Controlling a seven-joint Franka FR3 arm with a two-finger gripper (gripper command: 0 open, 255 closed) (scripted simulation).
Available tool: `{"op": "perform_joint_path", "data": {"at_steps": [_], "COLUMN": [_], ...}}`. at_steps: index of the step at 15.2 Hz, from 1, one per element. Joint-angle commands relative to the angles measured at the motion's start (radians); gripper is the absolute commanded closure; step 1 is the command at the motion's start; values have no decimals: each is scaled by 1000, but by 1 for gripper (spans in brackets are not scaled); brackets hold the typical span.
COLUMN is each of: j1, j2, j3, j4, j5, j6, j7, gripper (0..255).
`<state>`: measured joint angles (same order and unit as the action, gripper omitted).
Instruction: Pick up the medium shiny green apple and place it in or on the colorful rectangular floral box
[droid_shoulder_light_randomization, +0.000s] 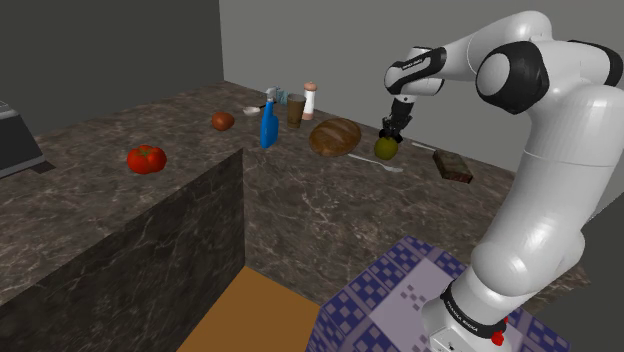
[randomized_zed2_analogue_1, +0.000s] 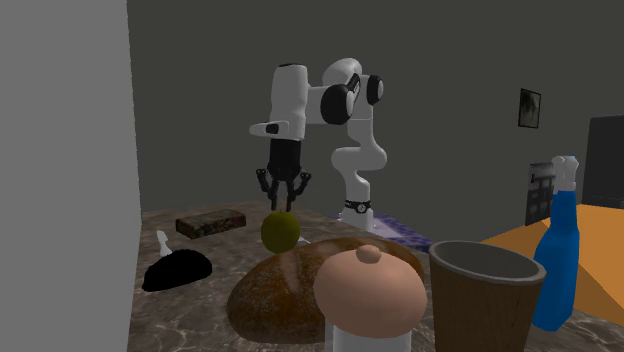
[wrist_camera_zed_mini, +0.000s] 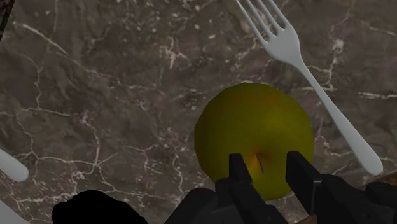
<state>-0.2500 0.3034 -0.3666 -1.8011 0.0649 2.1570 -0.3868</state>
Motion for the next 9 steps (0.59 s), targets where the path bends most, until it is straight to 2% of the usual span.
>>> {"op": "perform_joint_path", "data": {"at_steps": [1, 9], "j1": [0, 1], "j2": [0, -5], "j3": [0, -1], "j4": [0, 7], "j5": [0, -2], "j6": [0, -12], "j7": [0, 1], "gripper": [255, 255]}}
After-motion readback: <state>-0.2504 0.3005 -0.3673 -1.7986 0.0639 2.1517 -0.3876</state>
